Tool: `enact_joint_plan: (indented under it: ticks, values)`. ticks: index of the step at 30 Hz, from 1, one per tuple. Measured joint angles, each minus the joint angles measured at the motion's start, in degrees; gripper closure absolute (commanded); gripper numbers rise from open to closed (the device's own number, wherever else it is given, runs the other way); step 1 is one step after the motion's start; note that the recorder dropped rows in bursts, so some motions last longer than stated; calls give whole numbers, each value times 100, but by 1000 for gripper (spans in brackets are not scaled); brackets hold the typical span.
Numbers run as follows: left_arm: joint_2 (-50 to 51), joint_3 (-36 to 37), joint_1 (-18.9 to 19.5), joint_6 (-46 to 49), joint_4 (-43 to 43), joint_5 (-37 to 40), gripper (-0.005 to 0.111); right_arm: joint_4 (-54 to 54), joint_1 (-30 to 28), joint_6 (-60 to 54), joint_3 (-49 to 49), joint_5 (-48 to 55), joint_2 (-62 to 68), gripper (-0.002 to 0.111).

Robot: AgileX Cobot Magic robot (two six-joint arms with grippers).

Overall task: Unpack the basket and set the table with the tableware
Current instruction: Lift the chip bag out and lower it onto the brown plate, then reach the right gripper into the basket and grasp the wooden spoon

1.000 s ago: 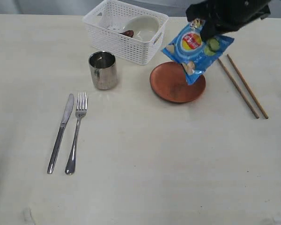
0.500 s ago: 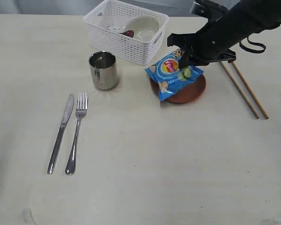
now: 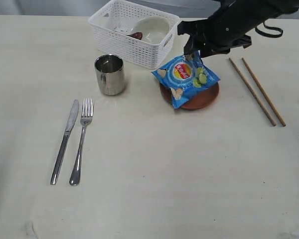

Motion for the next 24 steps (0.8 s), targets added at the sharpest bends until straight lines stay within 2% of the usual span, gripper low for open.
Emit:
enact_joint_plan:
  ticks: [6,12,19,24]
  values:
    - [0,0,0,0,0,0,106,-753,0,258,-995,559,0,63]
    - [0,0,0,0,0,0,106,-498,176,310,-2186,863,175,63]
    - [0,0,0,0,0,0,106,-219,527,764,-4468,2145,1786,63]
    - [0,0,0,0,0,0,106,-230,574,1110,-5936,2863,2985,63]
